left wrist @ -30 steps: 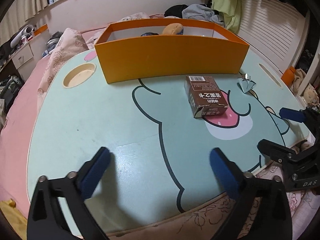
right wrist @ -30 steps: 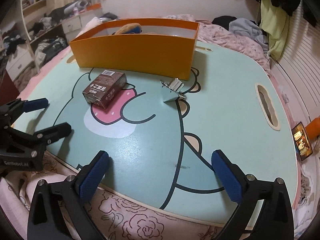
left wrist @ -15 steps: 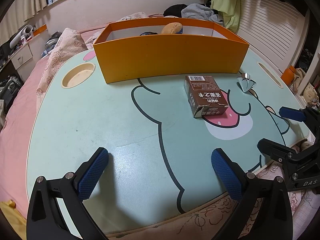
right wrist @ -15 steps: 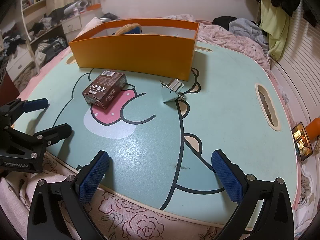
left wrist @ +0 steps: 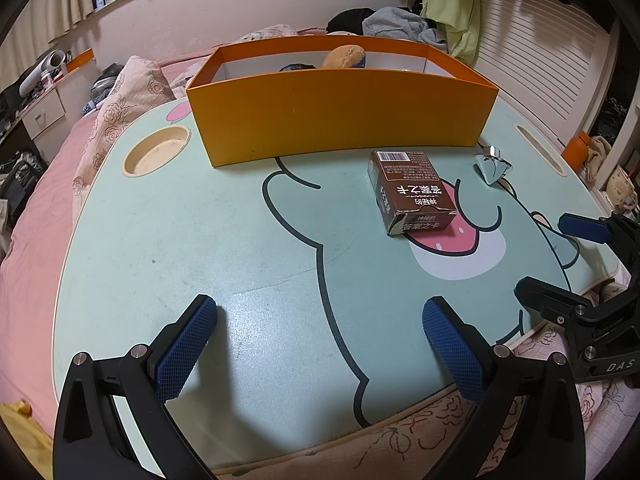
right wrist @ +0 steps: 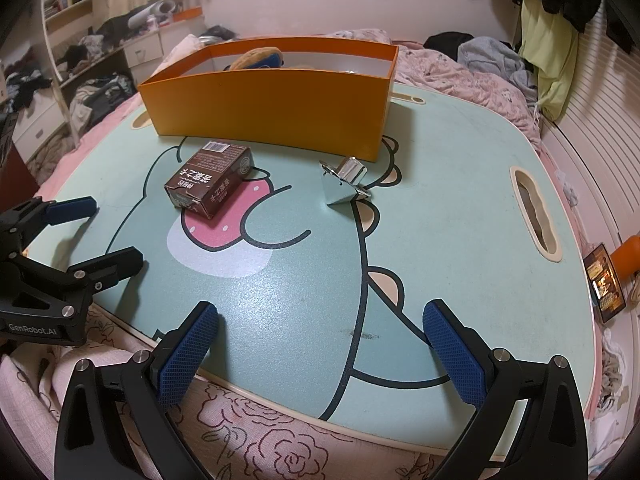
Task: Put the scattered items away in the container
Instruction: 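Move both open grippers back toward the carton and metal clip, then grasp the metal clip with the right gripper, then grasp the brown milk-tea carton with the left gripper while the right gripper holds the clip, then carry the carton and clip over the orange box and open both grippers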
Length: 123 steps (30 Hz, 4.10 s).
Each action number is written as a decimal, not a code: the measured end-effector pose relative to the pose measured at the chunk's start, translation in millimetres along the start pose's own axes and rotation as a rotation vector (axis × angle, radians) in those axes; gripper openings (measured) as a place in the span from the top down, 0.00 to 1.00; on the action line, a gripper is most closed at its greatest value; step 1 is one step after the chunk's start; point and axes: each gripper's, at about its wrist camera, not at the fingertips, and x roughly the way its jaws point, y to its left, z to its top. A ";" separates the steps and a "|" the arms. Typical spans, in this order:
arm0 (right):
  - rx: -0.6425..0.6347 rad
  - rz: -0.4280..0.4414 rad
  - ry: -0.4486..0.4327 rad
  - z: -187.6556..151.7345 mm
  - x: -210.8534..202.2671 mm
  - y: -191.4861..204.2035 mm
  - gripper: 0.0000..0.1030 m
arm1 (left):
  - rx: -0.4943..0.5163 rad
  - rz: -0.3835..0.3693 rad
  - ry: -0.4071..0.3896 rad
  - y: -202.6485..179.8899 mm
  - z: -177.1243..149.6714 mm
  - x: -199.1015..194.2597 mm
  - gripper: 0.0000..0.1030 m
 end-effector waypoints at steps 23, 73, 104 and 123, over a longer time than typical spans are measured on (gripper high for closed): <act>0.162 0.067 -0.132 2.6 -21.4 -30.3 0.28 | -0.001 0.000 -0.001 0.0 -0.1 -0.6 0.01; 0.087 0.054 -0.202 14.5 -19.1 -12.8 0.72 | 0.127 -0.059 -0.033 -44.4 64.5 3.9 0.10; -0.016 0.028 -0.261 45.9 -35.7 0.3 0.71 | -0.025 -0.124 -0.241 -1.2 64.4 -36.1 0.59; 0.064 -0.012 -0.170 161.4 25.5 -28.4 0.45 | -0.087 0.048 -0.079 13.5 160.3 33.6 0.40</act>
